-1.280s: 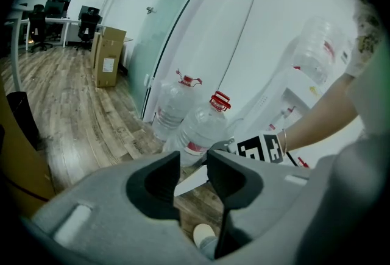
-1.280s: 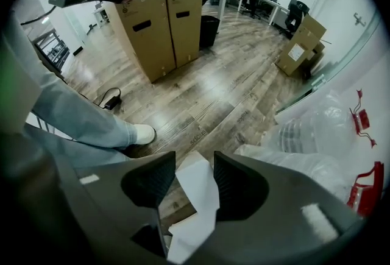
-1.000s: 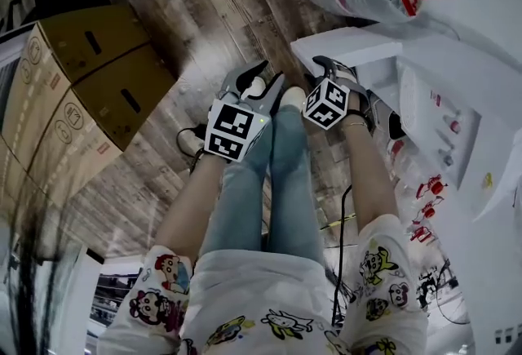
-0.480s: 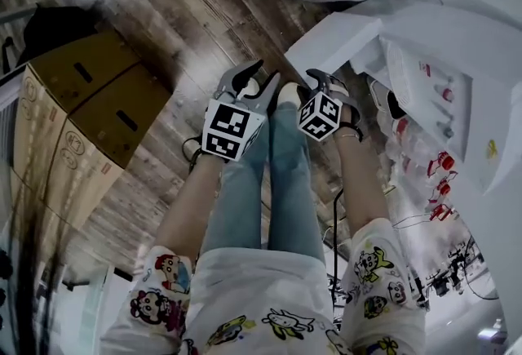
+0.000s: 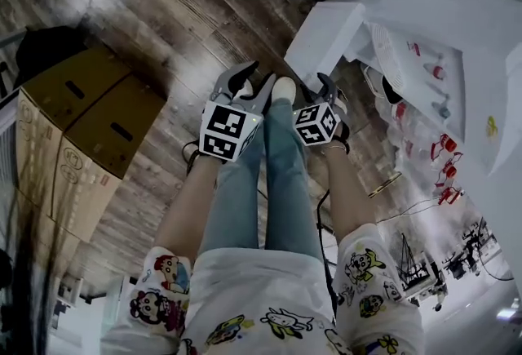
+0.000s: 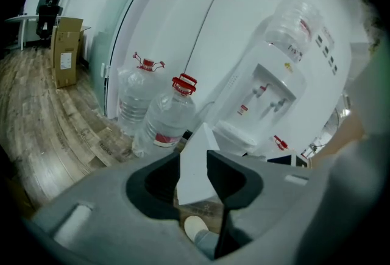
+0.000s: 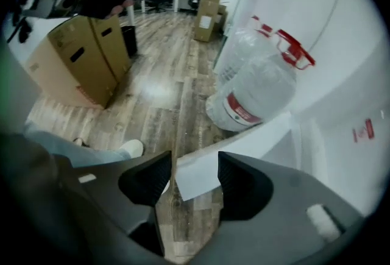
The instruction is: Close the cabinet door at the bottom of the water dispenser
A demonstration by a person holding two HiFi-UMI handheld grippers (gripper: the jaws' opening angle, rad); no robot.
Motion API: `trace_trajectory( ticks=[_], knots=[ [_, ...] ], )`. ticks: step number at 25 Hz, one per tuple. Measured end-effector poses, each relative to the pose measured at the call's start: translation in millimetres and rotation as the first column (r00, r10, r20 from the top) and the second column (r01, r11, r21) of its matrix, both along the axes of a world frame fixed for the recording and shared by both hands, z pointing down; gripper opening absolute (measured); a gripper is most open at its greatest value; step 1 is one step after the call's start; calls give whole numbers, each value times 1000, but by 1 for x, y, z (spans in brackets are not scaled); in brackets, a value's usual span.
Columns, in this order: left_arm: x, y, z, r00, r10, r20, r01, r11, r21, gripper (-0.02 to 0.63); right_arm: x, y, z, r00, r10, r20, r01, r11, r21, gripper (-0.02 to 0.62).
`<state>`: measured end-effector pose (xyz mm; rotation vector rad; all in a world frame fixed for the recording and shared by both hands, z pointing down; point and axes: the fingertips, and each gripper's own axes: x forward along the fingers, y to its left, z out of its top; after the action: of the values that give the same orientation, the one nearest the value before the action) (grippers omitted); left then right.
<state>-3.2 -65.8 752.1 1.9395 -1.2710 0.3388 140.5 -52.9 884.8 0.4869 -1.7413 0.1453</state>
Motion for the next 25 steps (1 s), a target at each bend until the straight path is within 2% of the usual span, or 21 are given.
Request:
trace_trajectory(
  ticks=[1,3,6,9,12,16,19,20,22,25],
  knots=[
    [2,0,0,1000,4,-2,-4,1000,-1,137,7,-6,-2,996,87,0,-87,996,30,242],
    [5,-1,0,1000,11,-4,-11,1000,-1,137,19,-15,-2,967,256,3,-256,965,54,282],
    [6,-2,0,1000,22,-6,-22,1000,0,137,32,-19,1,884,467,11,-467,883,31,323],
    [5,-2,2,1000,28,-4,-28,1000,-4,137,39,-17,5,798,603,21,-602,798,-11,322],
    [3,-1,7,1000,29,-1,-29,1000,-12,137,44,-13,8,738,674,26,-673,738,-38,310],
    [8,3,14,999,33,-3,-33,999,-29,137,60,-8,11,700,714,17,-713,699,-47,230],
    [17,5,18,999,41,-6,-42,998,-38,137,81,-4,11,658,753,8,-752,658,-33,203],
    [21,6,20,999,42,-7,-42,998,-39,137,88,-4,11,653,757,6,-757,653,-28,198],
    [28,7,22,999,38,-11,-39,998,-40,137,103,-5,11,658,753,2,-753,658,-16,190],
    [41,8,27,1000,24,-17,-24,999,-40,137,127,-9,11,682,731,-12,-731,682,-1,183]
  ],
)
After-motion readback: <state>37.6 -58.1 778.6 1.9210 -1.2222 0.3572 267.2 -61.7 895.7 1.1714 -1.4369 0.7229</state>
